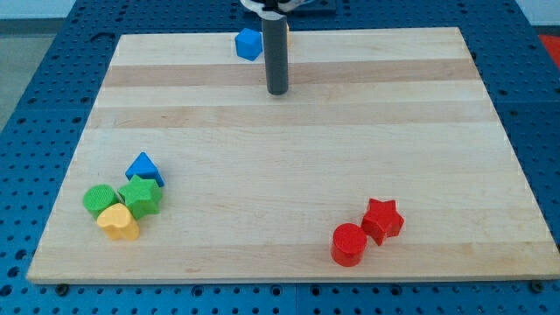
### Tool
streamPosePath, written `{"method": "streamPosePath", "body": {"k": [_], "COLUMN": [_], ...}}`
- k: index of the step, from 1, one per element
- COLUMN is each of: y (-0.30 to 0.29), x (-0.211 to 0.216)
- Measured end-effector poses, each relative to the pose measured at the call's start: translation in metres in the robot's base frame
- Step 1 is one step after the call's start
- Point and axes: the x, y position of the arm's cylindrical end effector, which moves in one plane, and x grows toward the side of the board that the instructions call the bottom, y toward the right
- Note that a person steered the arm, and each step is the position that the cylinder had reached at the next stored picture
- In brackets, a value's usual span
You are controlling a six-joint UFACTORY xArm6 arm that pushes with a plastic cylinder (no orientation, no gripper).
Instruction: Move the red star along with red circle towards the left
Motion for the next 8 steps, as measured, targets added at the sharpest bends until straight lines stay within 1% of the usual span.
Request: {"method": "streamPosePath", "body": {"k": [1,3,5,6,8], "y": [0.016,0.112,0.125,0.142,0.147], "x": [0.019,0.075,0.111,0.141,0.224]}}
